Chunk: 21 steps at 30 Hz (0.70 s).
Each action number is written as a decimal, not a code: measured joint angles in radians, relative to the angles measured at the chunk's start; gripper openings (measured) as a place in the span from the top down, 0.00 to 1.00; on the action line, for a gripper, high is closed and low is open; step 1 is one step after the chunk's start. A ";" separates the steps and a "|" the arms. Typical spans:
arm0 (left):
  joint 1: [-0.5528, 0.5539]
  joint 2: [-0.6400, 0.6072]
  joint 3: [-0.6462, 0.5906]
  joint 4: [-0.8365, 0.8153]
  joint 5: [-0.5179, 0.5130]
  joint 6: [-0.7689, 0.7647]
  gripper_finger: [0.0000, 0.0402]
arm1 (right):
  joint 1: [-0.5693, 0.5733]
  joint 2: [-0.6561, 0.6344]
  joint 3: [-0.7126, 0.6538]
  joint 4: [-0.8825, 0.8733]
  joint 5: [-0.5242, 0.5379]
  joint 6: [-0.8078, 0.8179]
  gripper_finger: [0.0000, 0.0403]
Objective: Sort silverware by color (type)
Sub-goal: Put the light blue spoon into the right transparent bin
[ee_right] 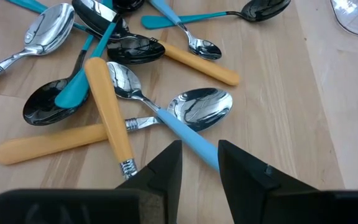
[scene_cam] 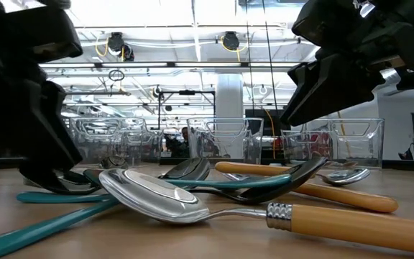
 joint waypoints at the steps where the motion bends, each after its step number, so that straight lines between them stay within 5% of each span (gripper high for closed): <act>1: 0.002 0.000 0.000 0.011 -0.001 -0.002 0.58 | 0.000 0.000 0.000 0.000 0.000 0.000 0.75; 21: 0.021 0.102 0.002 0.129 -0.054 0.018 0.58 | 0.000 0.000 0.000 0.000 0.000 -0.003 0.75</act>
